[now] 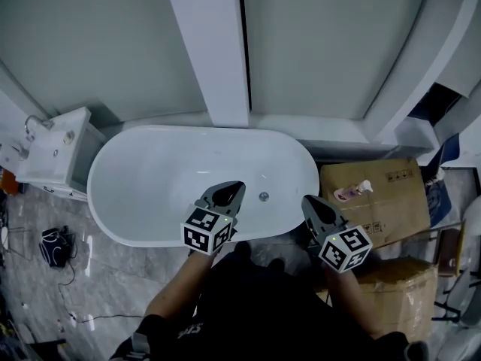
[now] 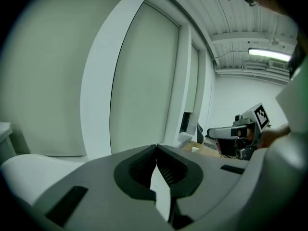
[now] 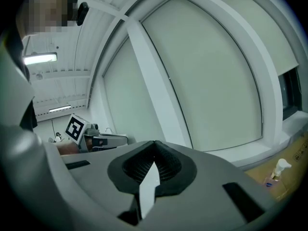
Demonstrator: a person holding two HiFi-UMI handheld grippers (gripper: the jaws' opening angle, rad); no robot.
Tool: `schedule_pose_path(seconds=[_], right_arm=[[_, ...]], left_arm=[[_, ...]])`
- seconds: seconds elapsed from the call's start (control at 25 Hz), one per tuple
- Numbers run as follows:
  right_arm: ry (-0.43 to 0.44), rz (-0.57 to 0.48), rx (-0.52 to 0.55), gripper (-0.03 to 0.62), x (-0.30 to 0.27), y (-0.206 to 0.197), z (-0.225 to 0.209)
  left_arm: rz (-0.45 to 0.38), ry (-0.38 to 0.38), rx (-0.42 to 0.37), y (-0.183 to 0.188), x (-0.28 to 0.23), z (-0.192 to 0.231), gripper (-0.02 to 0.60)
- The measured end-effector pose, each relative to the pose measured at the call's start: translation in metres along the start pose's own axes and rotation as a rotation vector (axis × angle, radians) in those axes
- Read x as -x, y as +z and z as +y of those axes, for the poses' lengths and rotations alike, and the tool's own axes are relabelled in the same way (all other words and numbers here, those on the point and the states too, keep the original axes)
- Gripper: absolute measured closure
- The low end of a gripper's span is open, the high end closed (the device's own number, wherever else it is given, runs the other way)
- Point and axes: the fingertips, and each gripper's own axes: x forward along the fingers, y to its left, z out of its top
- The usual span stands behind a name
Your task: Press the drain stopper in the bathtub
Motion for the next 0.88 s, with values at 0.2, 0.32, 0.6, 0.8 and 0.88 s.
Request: schedule_pose_path(seconds=[0.2, 0.32, 0.6, 0.8, 0.88], right_arm=[[-0.043, -0.02, -0.02, 0.58, -0.033, 0.009, -0.012], [-0.036, -0.044, -0.01, 0.58, -0.058, 0.022, -0.009], [-0.028, -0.007, 0.008, 0.58, -0.127, 0.025, 0.005], [-0.007, 0.086, 0.002, 0.58, -0.161, 0.008, 0.008], [0.01, 0.113, 0.007, 0.58, -0.176, 0.005, 0.007]], left_arm=[[0.007, -0.02, 0.0, 0.001, -0.014, 0.023, 0.566], [-0.009, -0.02, -0.008, 0.009, -0.018, 0.048, 0.565], [-0.014, -0.025, 0.0, 0.006, -0.027, 0.111, 0.565], [-0.003, -0.002, 0.081, -0.011, -0.027, 0.139, 0.565], [0.006, 0.011, 0.095, -0.014, -0.031, 0.151, 0.565]])
